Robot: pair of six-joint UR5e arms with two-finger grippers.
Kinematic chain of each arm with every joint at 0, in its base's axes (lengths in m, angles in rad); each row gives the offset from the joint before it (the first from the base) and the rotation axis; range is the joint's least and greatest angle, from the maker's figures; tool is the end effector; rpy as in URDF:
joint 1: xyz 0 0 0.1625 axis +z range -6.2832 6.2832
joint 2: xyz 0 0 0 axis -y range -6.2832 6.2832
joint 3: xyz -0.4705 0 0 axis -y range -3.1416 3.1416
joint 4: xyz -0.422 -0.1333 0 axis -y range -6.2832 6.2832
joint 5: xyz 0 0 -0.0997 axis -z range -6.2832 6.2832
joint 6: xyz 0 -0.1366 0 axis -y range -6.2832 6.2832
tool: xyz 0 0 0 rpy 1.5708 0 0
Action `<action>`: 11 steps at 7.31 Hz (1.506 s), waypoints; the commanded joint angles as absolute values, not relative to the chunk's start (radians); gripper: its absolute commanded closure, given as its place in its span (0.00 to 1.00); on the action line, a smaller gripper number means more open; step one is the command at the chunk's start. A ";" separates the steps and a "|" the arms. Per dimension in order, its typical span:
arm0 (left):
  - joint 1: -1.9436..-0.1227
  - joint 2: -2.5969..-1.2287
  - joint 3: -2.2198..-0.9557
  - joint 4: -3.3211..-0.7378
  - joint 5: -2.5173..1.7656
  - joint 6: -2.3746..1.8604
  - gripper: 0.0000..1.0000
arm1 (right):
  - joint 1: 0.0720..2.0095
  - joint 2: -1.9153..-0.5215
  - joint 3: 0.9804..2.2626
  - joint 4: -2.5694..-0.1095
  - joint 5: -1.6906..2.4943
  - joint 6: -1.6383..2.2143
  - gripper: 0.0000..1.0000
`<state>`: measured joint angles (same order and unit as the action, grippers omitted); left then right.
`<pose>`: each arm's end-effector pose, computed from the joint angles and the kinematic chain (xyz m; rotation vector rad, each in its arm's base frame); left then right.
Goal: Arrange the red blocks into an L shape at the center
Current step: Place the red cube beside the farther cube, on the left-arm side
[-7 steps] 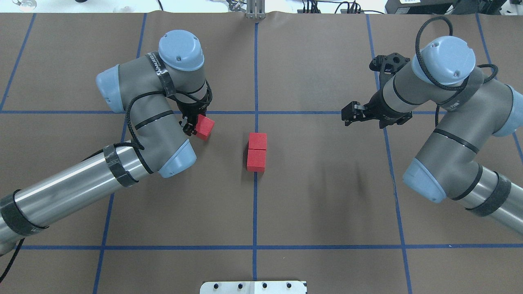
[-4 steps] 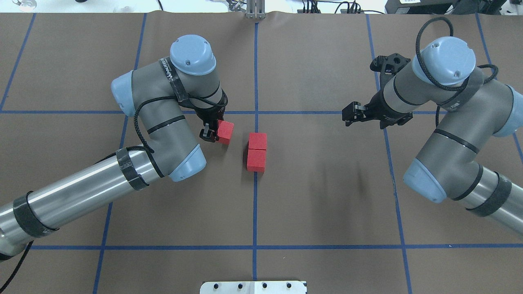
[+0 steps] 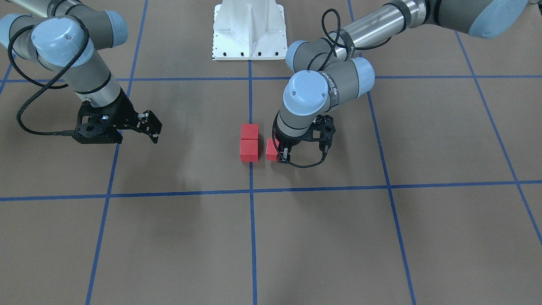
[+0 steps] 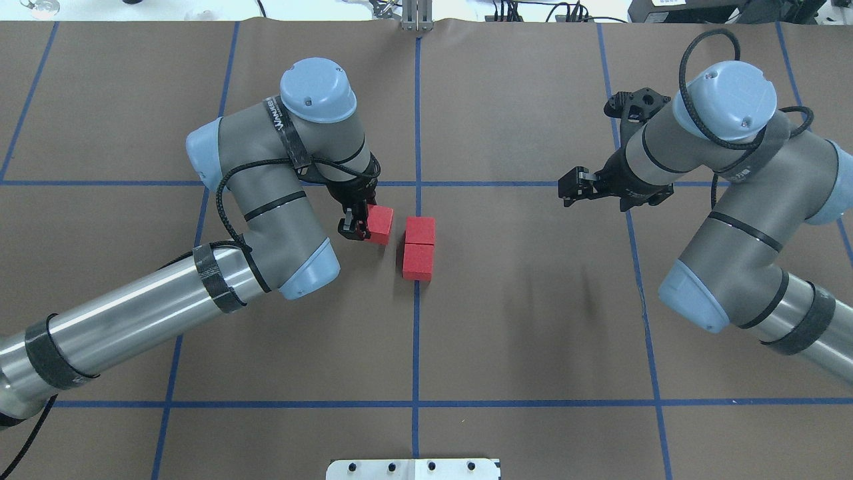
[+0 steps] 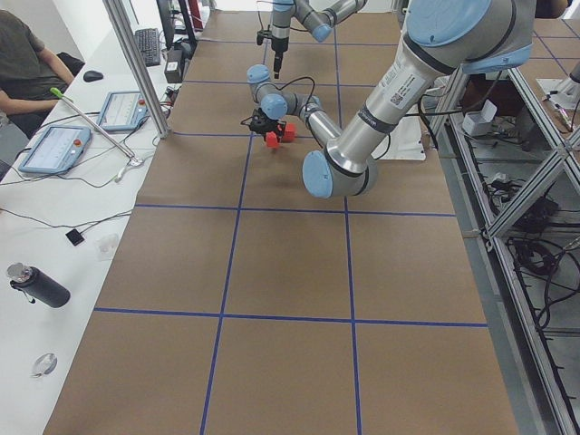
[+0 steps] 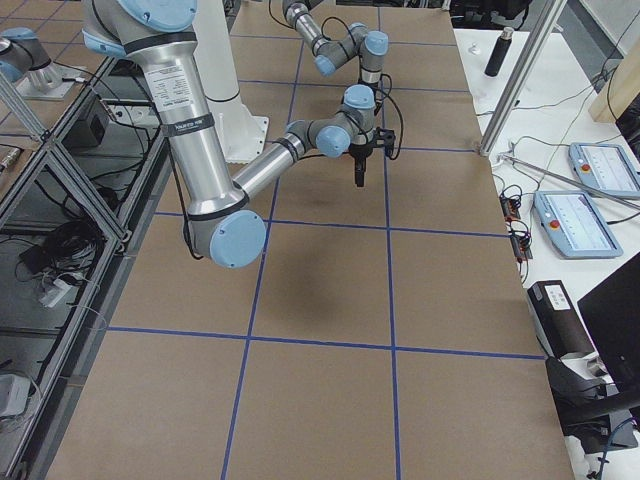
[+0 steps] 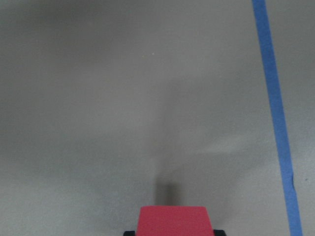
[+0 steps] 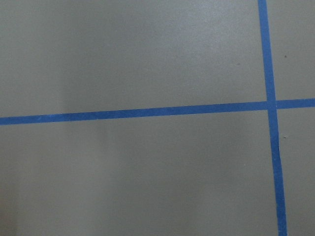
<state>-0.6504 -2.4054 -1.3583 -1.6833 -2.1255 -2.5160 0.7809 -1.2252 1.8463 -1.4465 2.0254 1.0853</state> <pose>0.6341 -0.5595 0.2518 -0.6768 0.6781 -1.2798 -0.4165 -0.5160 0.3822 0.0840 -0.8460 0.1080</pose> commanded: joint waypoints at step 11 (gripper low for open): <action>-0.629 -2.411 -1.345 -1.750 -2.118 -2.661 1.00 | 0.782 -1.226 1.856 -1.447 2.006 1.089 0.00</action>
